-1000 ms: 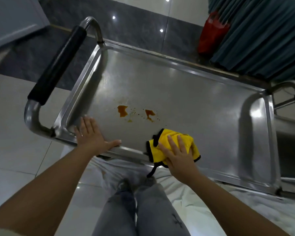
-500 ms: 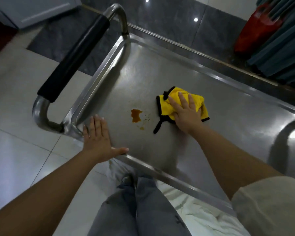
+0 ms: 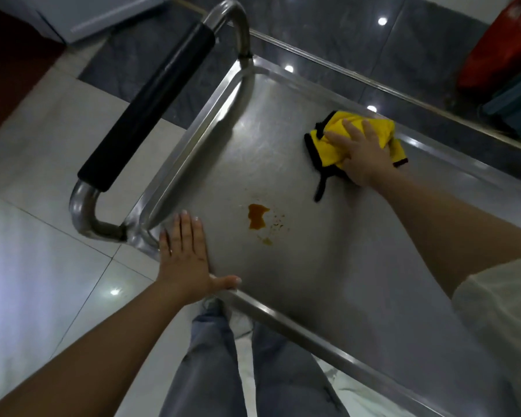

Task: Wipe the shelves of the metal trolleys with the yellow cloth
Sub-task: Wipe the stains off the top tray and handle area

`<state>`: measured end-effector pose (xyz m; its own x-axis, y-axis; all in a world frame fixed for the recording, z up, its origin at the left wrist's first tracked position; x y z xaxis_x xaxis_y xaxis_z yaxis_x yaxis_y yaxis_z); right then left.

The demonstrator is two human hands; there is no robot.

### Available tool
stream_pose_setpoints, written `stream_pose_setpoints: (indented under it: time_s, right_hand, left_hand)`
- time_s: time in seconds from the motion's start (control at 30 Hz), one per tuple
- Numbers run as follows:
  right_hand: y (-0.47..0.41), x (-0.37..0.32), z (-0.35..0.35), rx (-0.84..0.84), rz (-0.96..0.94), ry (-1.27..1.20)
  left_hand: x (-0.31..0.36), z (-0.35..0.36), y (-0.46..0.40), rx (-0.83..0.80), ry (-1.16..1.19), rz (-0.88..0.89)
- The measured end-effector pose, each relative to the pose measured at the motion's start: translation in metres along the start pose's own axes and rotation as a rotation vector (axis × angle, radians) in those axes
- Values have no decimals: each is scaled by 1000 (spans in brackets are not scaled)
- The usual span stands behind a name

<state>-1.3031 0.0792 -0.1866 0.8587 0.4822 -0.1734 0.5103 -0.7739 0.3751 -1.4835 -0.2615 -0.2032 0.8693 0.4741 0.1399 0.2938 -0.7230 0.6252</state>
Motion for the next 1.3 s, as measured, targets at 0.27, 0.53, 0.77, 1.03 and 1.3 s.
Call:
stream_pose_setpoints:
  time_s: [0.27, 0.53, 0.77, 1.03, 1.3]
  right_hand:
    - [134, -37, 66, 70, -176, 43]
    - [235, -143, 119, 187, -222, 41]
    - [174, -141, 98, 96, 168, -78]
    - [245, -181, 124, 196, -113, 71]
    - [156, -178, 93, 97, -106, 105]
  left_hand:
    - [-1, 0, -1, 15, 0, 14]
    - [-12, -2, 3, 43, -49, 158]
    - [-54, -25, 10, 11, -84, 439]
    - [-56, -50, -45, 224, 11, 395]
    - [-69, -32, -43, 478, -109, 455]
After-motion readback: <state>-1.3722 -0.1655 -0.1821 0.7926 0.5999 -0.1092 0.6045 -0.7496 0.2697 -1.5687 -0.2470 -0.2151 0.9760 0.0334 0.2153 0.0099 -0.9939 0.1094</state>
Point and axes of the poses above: each hand's wrist, its own y-axis away from the middle knuckle, its own z-axis out of the palm, x = y × z, the point moved 4 cm from there along -y, towards the middle knuckle, and after that the axes turned 5 degrees about z, right-handed, at the moved point
